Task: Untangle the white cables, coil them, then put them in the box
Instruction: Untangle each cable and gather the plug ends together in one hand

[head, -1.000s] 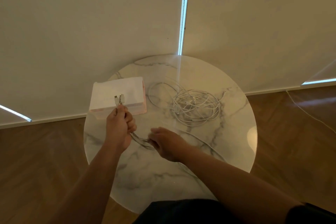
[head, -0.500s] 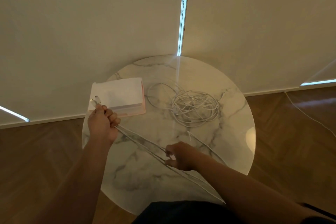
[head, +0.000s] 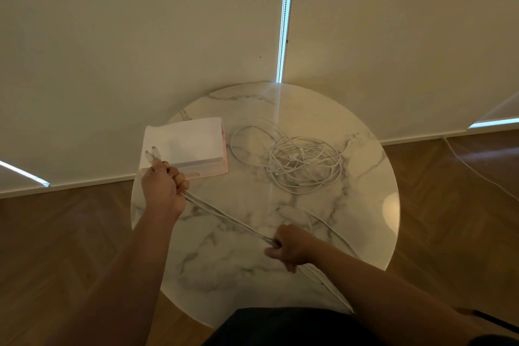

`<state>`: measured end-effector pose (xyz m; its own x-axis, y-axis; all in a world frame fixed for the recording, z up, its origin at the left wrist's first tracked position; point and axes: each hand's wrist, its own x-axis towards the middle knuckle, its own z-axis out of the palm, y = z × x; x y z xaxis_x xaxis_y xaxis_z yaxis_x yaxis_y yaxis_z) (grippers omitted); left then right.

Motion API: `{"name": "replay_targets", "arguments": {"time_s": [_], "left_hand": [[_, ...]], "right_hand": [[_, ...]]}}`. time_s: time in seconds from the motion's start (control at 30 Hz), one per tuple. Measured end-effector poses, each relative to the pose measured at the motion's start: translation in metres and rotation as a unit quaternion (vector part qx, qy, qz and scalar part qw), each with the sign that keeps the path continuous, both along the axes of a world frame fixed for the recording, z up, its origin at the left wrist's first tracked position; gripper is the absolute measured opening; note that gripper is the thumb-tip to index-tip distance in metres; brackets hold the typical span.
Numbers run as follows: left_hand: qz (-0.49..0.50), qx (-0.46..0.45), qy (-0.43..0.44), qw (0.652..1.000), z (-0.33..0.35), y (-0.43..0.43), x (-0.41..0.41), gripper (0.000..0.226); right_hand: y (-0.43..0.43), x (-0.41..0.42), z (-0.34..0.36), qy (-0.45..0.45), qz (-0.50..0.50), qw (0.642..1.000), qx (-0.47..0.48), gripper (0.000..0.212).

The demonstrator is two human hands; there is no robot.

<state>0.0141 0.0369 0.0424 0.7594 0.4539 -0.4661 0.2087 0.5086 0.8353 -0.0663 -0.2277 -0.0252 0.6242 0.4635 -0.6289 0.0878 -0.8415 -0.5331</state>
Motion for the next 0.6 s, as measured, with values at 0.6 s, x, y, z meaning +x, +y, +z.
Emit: {"name": "replay_targets", "arguments": {"time_s": [0.6], "left_hand": [[0.125, 0.003, 0.073, 0.989, -0.025, 0.059, 0.015, 0.042]], "right_hand": [[-0.092, -0.010, -0.016, 0.117, -0.012, 0.985, -0.127, 0.042]]}}
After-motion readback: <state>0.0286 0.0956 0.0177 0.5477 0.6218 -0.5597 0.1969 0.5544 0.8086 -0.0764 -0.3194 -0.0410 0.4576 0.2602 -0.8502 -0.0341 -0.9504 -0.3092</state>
